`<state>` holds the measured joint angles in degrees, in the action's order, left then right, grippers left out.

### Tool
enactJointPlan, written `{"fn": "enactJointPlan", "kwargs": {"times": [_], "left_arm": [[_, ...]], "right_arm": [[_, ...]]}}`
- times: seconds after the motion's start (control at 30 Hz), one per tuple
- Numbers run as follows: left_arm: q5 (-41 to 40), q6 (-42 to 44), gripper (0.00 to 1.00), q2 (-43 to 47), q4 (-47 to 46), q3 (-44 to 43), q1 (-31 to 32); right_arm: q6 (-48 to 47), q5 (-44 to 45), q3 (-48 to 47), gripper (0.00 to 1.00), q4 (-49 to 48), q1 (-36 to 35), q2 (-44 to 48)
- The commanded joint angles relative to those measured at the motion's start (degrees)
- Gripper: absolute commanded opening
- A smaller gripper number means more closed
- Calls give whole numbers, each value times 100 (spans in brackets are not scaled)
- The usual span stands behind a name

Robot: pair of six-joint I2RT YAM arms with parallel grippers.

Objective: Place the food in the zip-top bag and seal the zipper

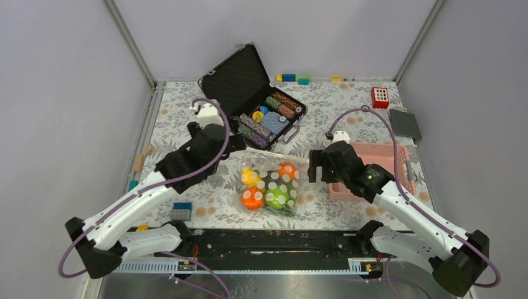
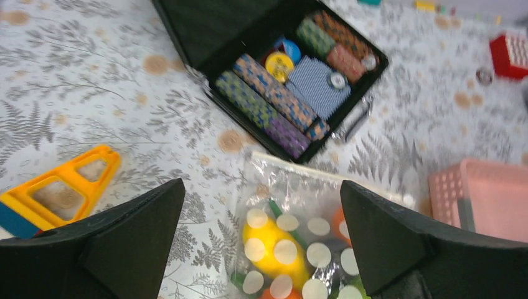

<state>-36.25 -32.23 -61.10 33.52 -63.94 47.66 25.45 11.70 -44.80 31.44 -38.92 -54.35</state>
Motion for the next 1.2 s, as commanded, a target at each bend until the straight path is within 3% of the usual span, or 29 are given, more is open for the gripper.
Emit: {"fn": "enactJointPlan", "kwargs": {"times": [0.0, 0.17, 0.33, 0.43, 0.8, 1.17], "left_arm": [[-1512, -560, 99, 552, -55, 237, -74], [-1028, -1477, 99, 916, 313, 593, -1141], [-476, -1639, 99, 1007, 383, 638, -2667], [-113, -1525, 99, 1064, 260, 718, -3169], [-29, -1080, 99, 981, -169, 906, -3395], [-269, -883, 99, 1276, -600, 1284, -3408]], "right_arm": [[449, 1268, -448, 100, 257, 43, 216], [593, 1970, -477, 100, 418, 290, 633], [579, 2000, -420, 100, 553, 1154, 1106], [409, 2329, -404, 100, 595, 1389, 1317], [-63, 3250, -361, 100, 626, 1398, 1611], [-126, 3380, -350, 100, 383, 1396, 1533]]}}
